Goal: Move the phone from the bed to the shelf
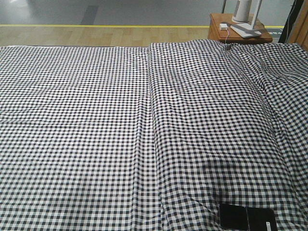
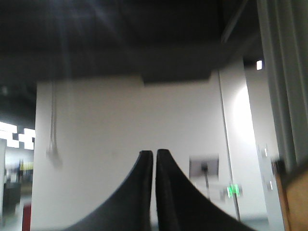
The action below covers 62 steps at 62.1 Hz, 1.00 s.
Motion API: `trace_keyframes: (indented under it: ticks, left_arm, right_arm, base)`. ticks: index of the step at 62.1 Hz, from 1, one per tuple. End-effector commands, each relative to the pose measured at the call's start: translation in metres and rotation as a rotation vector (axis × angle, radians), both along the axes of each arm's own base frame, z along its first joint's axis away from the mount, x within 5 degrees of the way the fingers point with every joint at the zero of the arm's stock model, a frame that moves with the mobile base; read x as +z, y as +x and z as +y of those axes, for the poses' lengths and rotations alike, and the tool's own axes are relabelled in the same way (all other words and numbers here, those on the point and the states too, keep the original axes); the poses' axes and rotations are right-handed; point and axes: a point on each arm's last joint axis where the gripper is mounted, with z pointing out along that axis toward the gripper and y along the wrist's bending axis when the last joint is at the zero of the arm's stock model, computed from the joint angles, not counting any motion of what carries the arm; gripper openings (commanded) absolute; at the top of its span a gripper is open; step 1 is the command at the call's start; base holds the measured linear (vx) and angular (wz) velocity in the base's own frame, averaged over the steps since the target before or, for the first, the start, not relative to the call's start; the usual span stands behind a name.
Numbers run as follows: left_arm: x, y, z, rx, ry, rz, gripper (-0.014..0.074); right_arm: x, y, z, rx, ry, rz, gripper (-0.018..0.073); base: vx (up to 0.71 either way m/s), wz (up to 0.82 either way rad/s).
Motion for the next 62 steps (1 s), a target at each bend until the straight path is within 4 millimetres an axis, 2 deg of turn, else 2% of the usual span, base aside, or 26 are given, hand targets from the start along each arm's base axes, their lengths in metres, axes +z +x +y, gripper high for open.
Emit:
trace_keyframes:
  ticks: [1,7,15,21,28,36,50,57,62]
  left_arm:
    - [0.016,-0.002,0.000,0.001,-0.016,-0.108,0.0001]
    - [0.016,-0.002,0.000,0.001,-0.016,-0.108,0.0001]
    - [0.016,-0.002,0.000,0.001,-0.016,-0.108,0.0001]
    - [0.016,-0.002,0.000,0.001,-0.016,-0.108,0.0001]
    - [0.016,-0.002,0.000,0.001,-0.016,-0.108,0.0001]
    - [0.016,-0.002,0.000,0.001,-0.016,-0.108,0.0001]
    - [0.016,-0.002,0.000,0.001,-0.016,-0.108,0.0001]
    - [0.016,-0.002,0.000,0.001,-0.016,-0.108,0.0001]
    - [0.016,-0.002,0.000,0.001,-0.016,-0.108,0.0001]
  right_arm:
    - [0.051,-0.023,0.001,-0.007,-0.007,-0.162,-0.0005]
    - [0.081,-0.026,0.001,-0.005,-0.007,-0.138,-0.0005]
    - [0.119,-0.020,0.001,-0.003,-0.005,-0.055,-0.0005]
    - [0.141,-0.005,0.001,-0.001,-0.003,0.062,-0.0005]
    - [0.150,0.018,0.000,0.005,0.002,0.228,-0.0001]
    - [0.145,0.046,-0.001,0.006,0.006,0.384,0.0008]
    - [0.116,0.091,-0.002,0.011,0.017,0.694,0.0069]
    - [0.104,0.104,-0.002,0.016,0.025,0.809,0.0144]
    - [0.098,0.109,-0.002,0.016,0.025,0.860,0.0232]
  base:
    - [0.00,0.00]
    - [0.00,0.00]
    - [0.00,0.00]
    - [0.00,0.00]
    - [0.00,0.00]
    - [0.00,0.00]
    - [0.00,0.00]
    - [0.00,0.00]
    - [0.00,0.00]
